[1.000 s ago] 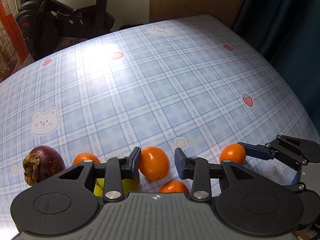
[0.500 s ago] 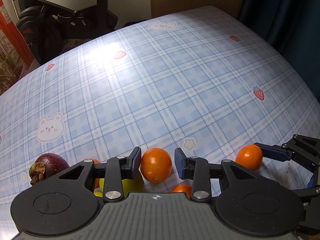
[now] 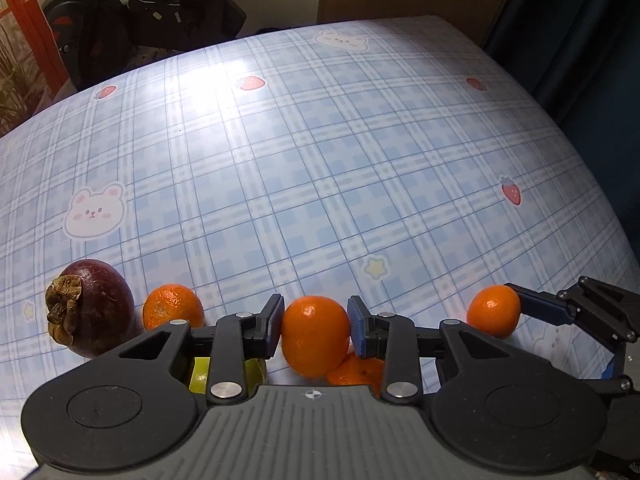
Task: Organize fruits
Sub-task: 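Grasp a tangerine with the right tool while the left tool grasps another tangerine, then carry both tangerines into the cream bowl and open both tools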
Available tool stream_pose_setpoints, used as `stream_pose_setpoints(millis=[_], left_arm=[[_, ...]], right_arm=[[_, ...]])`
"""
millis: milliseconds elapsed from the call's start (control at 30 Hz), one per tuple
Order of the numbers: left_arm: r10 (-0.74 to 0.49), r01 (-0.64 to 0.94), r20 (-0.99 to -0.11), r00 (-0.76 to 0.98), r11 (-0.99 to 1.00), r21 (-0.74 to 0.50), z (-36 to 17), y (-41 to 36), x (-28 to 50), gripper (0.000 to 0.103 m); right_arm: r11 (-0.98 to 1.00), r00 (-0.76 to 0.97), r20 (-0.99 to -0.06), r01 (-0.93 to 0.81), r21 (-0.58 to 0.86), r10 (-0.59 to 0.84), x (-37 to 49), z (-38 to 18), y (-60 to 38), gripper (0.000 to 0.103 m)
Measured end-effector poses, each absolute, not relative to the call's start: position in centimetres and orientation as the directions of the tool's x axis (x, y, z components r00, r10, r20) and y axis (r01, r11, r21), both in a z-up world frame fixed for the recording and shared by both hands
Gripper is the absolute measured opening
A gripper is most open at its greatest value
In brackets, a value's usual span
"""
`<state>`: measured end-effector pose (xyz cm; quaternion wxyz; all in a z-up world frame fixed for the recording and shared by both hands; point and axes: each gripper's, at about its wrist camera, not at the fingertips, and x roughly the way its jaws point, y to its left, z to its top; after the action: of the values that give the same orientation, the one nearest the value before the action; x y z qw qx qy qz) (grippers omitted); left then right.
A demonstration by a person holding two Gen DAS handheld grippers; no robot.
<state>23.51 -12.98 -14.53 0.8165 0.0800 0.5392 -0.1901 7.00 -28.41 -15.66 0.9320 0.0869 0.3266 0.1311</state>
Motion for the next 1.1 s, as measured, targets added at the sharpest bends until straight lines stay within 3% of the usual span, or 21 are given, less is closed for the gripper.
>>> stream_pose_setpoints(millis=[467, 700, 1100], left_arm=[[-0.383, 0.405, -0.799, 0.463, 0.894, -0.194, -8.3, -6.9, 14.4, 0.036], [-0.391, 0.400, -0.772, 0.502, 0.896, -0.193, -8.7, -3.8, 10.1, 0.036], [-0.368, 0.393, -0.785, 0.498, 0.903, -0.174, -10.5, -3.6, 9.3, 0.036]], right_arm=[[0.929, 0.746, -0.555, -0.326, 0.176, 0.367, 4.3, -12.1, -23.9, 0.044], [0.915, 0.707, -0.597, -0.381, 0.128, 0.378, 3.1, -12.4, -20.5, 0.044], [0.910, 0.672, -0.651, -0.408, 0.074, 0.354, 3.1, -13.0, -18.3, 0.044]])
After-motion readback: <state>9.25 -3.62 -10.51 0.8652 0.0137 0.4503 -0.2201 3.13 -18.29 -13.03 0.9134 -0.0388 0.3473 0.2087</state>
